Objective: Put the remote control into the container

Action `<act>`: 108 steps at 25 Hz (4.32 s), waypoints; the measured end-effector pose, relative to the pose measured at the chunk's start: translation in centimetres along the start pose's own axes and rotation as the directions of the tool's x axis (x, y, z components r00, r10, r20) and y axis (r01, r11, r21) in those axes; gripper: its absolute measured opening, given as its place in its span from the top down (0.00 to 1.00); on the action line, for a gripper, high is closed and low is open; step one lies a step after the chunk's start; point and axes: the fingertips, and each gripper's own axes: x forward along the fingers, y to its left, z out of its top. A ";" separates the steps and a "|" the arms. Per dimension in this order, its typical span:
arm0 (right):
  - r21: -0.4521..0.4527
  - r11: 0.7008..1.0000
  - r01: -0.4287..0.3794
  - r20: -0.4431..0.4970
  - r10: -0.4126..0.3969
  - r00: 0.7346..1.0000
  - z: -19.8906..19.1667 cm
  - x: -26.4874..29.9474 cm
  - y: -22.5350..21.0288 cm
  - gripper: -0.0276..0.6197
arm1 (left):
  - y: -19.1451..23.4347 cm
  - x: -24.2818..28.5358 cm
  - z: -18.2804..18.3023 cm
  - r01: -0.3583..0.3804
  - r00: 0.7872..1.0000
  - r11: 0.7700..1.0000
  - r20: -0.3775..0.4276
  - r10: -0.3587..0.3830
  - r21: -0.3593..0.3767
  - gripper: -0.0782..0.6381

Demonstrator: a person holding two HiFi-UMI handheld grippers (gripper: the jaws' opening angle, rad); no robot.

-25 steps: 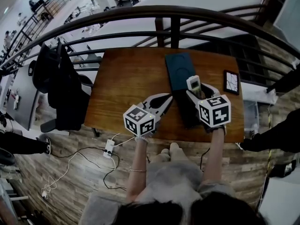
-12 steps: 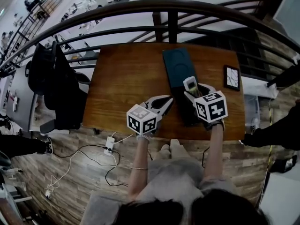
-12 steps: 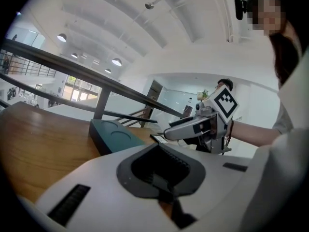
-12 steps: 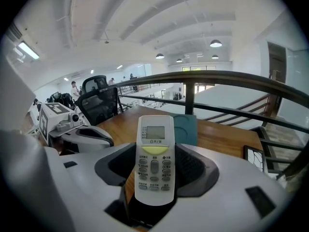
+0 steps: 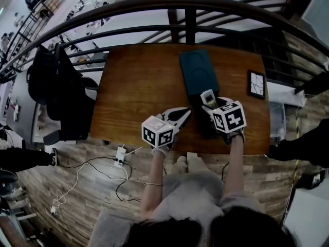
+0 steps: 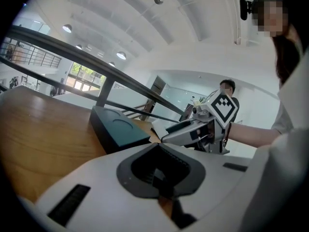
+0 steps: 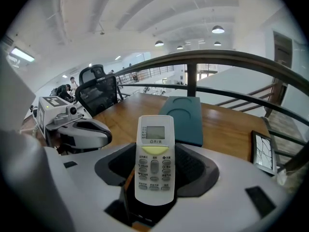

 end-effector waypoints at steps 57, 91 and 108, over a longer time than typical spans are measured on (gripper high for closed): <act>-0.110 0.989 0.100 -0.404 -0.136 0.904 -8.3 7.4 -2.4 0.58 | 2.1 1.9 -6.5 0.004 0.993 0.985 -0.119 -0.025 -0.170 0.89; -0.141 0.966 0.217 -0.113 -0.233 0.966 -5.9 5.6 -2.4 0.57 | 0.4 0.3 -4.8 0.005 0.996 0.994 -0.088 -0.014 -0.111 0.88; -0.038 0.992 0.124 0.070 -0.121 0.990 -3.6 1.1 0.9 0.80 | -2.9 0.0 -2.4 0.066 0.997 0.998 -0.036 -0.066 0.007 0.89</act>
